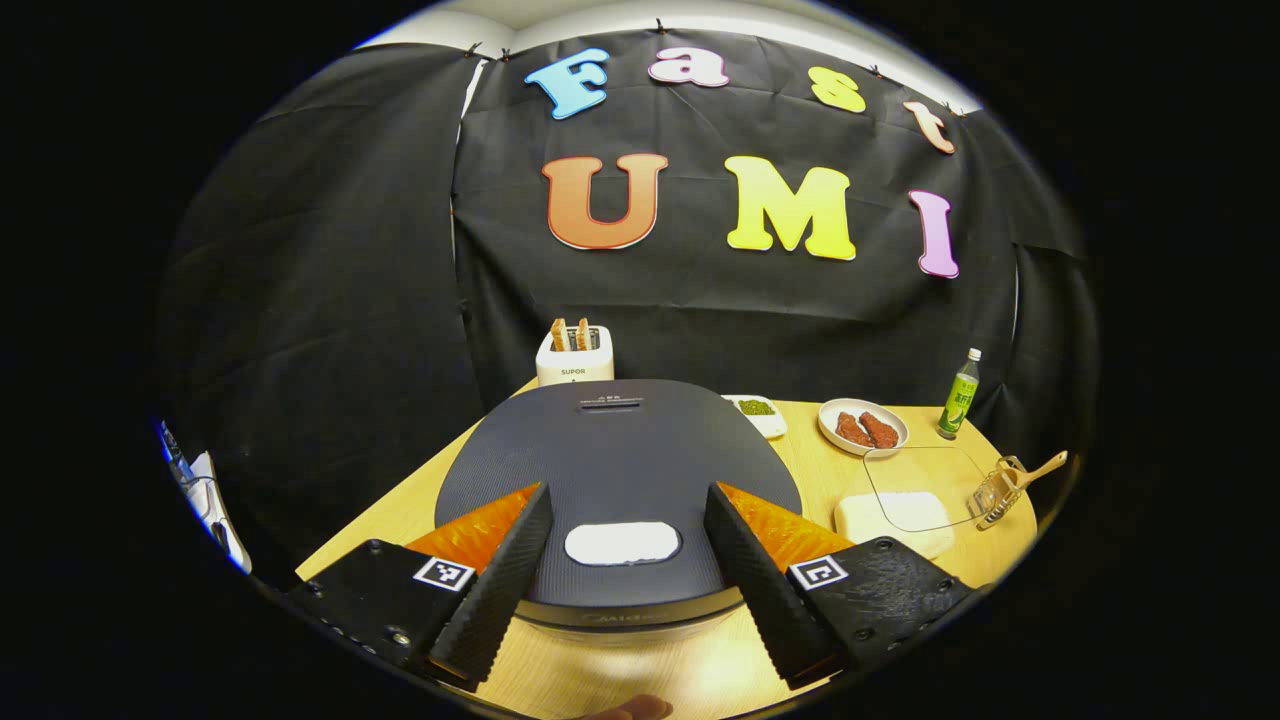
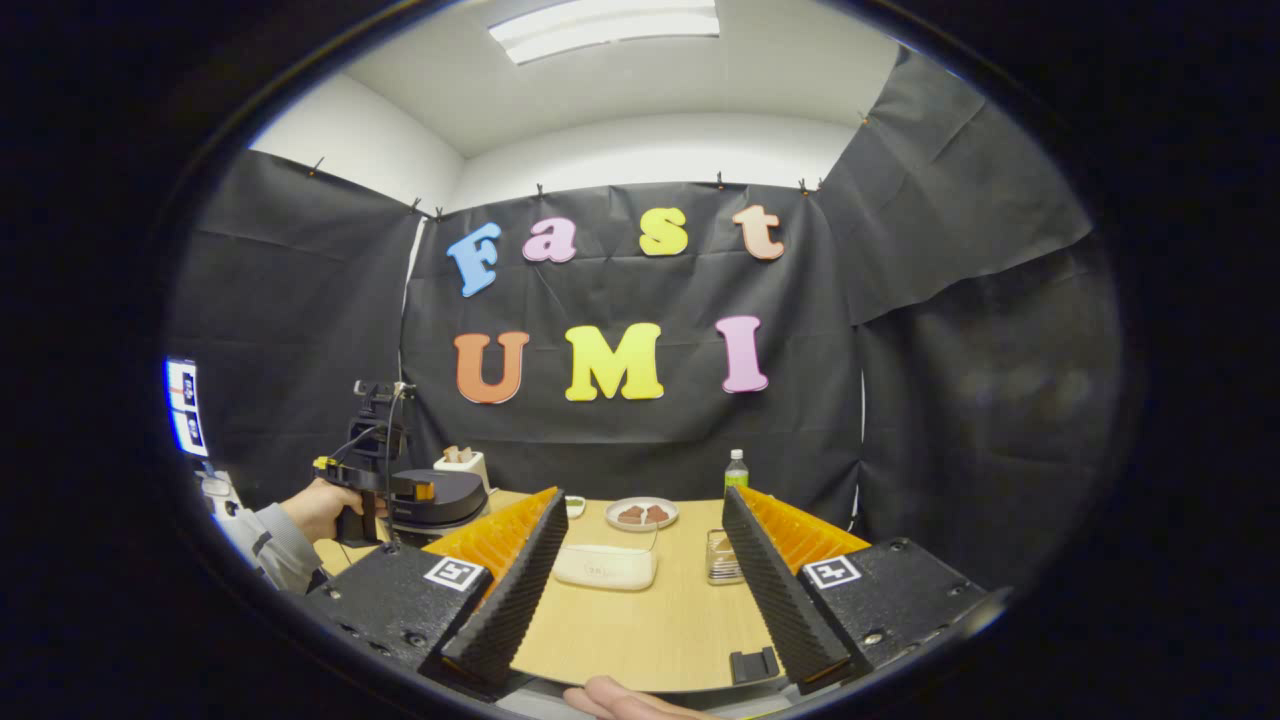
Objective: Close the left gripper, press the button to open the rice cooker; take a wooden spoon from the chopstick holder with the right hand, scoop a spoonful of rice and pour it into the rice cooker, then put the wooden spoon back into the chopstick holder.
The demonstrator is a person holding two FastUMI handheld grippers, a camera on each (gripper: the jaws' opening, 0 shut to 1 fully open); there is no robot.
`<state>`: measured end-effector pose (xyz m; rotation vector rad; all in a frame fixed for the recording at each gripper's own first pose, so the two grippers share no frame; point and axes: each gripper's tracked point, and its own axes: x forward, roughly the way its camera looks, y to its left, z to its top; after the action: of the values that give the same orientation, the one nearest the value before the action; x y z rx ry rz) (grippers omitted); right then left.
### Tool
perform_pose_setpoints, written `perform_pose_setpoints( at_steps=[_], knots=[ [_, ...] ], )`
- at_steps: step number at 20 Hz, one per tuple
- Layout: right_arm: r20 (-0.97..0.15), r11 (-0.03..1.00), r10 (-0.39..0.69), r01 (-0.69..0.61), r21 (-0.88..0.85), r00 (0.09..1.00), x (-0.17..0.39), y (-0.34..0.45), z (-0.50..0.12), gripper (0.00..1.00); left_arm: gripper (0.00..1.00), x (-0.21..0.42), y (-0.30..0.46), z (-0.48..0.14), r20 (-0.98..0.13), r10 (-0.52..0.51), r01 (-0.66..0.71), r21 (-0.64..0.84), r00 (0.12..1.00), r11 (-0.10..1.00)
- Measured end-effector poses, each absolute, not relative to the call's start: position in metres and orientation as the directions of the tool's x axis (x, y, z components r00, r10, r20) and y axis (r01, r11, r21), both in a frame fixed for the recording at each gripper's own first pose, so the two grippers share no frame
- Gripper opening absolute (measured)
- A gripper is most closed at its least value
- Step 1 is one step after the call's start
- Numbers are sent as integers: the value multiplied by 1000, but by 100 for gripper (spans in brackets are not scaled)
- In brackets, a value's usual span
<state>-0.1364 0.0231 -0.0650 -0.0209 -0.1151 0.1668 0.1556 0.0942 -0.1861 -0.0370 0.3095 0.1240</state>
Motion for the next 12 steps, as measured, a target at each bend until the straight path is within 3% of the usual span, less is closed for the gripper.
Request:
perform_pose_setpoints(
  at_steps=[11,12],
  knots=[
    [96,983,184,-181,-36,978,-140,33,-74,100,100,136,94,-192,-142,187,-193,-27,972,981],
    [92,983,183,-181,-34,979,-138,32,-75,100,100,136,93,-202,-179,185,-194,-38,966,980]
  ],
)
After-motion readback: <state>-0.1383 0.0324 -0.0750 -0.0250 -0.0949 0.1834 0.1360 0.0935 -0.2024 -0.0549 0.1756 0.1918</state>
